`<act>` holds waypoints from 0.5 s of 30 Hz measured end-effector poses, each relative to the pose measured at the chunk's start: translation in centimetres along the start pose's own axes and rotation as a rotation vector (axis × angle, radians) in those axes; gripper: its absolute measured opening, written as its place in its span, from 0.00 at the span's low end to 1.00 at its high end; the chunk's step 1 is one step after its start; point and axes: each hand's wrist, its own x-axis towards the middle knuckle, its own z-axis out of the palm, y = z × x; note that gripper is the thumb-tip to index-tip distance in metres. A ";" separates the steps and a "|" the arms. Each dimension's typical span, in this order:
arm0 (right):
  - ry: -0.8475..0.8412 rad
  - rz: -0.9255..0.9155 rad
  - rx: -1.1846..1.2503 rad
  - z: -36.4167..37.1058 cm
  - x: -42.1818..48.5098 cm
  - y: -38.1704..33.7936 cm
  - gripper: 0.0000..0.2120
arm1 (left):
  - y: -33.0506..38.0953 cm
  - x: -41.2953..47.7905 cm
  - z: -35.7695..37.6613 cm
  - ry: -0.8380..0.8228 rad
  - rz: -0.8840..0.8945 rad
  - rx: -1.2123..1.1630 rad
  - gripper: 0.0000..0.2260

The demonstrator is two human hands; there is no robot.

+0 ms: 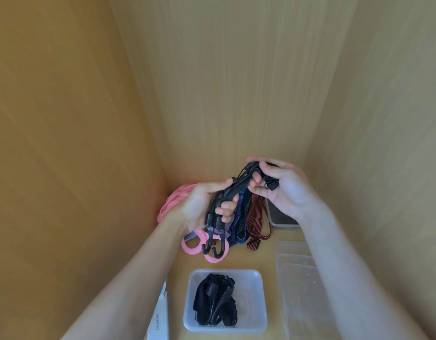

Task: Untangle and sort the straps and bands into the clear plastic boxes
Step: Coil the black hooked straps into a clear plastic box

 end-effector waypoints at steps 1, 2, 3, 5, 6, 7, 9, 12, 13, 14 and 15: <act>0.021 0.007 0.004 -0.1 0.0 0.3 0.13 | -0.3 0.0 -0.4 -0.031 0.022 -0.014 0.15; 0.043 0.014 0.006 -0.1 0.1 0.6 0.13 | -0.4 0.2 -0.8 -0.029 0.039 -0.044 0.15; 0.062 0.022 0.006 0.0 0.1 1.0 0.12 | -0.5 0.4 -0.9 -0.006 0.065 -0.101 0.15; 0.082 0.037 0.005 0.3 0.0 1.8 0.10 | -0.7 0.7 -1.1 0.045 0.129 -0.223 0.16; 0.082 0.042 0.004 0.6 -0.2 2.3 0.08 | -0.6 0.7 -1.0 0.069 0.155 -0.261 0.16; 0.079 0.047 0.000 0.9 -0.4 2.8 0.07 | -0.6 0.8 -1.0 0.091 0.176 -0.293 0.16; 0.073 0.054 -0.047 1.6 -0.9 3.9 0.05 | -0.6 1.0 -1.2 0.132 0.189 -0.346 0.18; 0.069 0.015 -0.259 2.1 -1.4 5.7 0.07 | -0.9 1.2 -1.3 0.164 0.208 -0.378 0.19; 0.065 -0.005 -0.343 2.3 -1.5 6.2 0.07 | -1.0 1.1 -1.2 0.171 0.217 -0.360 0.19; 0.061 -0.024 -0.410 2.5 -1.6 6.6 0.08 | -1.2 1.1 -1.2 0.185 0.225 -0.333 0.19; 0.056 -0.046 -0.466 2.7 -1.7 6.9 0.07 | -1.4 1.0 -1.1 0.208 0.230 -0.291 0.20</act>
